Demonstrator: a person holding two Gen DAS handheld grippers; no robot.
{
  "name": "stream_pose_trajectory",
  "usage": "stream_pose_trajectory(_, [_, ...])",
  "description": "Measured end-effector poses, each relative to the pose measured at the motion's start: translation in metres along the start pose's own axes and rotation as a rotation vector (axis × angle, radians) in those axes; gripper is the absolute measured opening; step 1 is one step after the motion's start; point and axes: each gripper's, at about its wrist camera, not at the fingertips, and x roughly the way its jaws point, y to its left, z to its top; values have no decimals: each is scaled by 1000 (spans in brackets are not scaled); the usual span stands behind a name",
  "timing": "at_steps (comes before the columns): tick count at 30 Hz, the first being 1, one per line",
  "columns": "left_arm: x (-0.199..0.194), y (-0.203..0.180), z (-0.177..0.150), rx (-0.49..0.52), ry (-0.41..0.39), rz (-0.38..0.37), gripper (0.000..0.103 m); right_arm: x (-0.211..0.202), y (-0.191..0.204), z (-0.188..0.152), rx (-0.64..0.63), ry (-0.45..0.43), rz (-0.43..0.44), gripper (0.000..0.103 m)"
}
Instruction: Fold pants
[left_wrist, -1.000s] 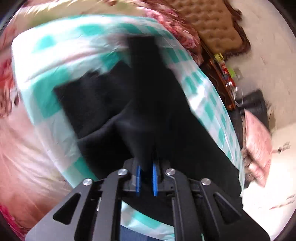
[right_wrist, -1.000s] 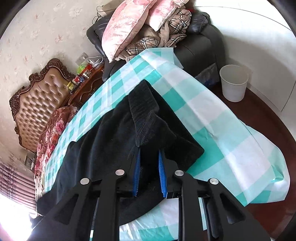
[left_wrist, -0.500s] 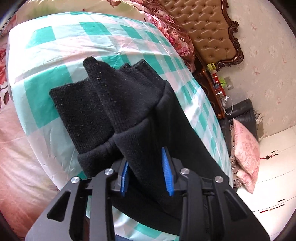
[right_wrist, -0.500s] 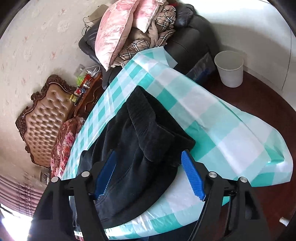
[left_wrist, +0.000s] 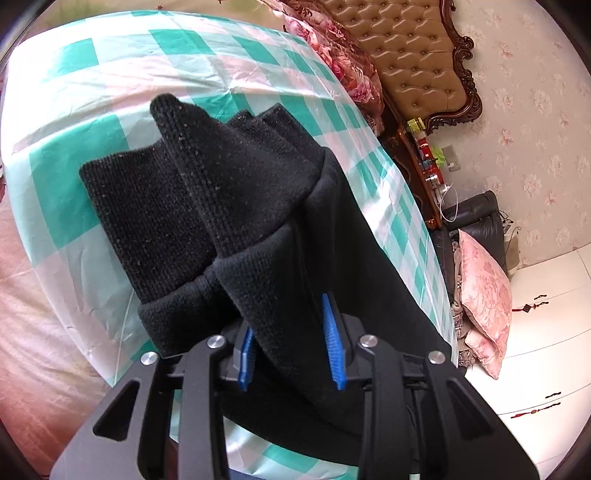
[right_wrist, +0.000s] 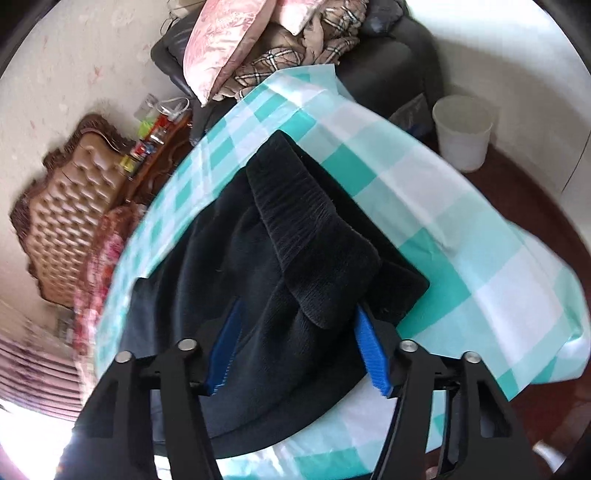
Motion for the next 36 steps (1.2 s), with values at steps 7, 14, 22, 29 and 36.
stream_pose_trajectory(7, [-9, -13, 9, 8, 3, -19, 8, -18, 5, 8, -15, -54, -8, 15])
stream_pose_trajectory(14, [-40, -19, -10, 46, 3, 16, 8, -49, 5, 3, -41, -91, 8, 14])
stream_pose_trajectory(22, [-53, -21, -7, 43, -13, -33, 8, -45, -1, 2, -34, -67, 18, 14])
stream_pose_trajectory(29, [-49, 5, -19, 2, 30, 24, 8, -41, -20, -7, 10, -31, 10, 14])
stream_pose_trajectory(36, [-28, 23, -17, 11, 70, 33, 14, -30, -24, -12, -24, -3, -30, 14])
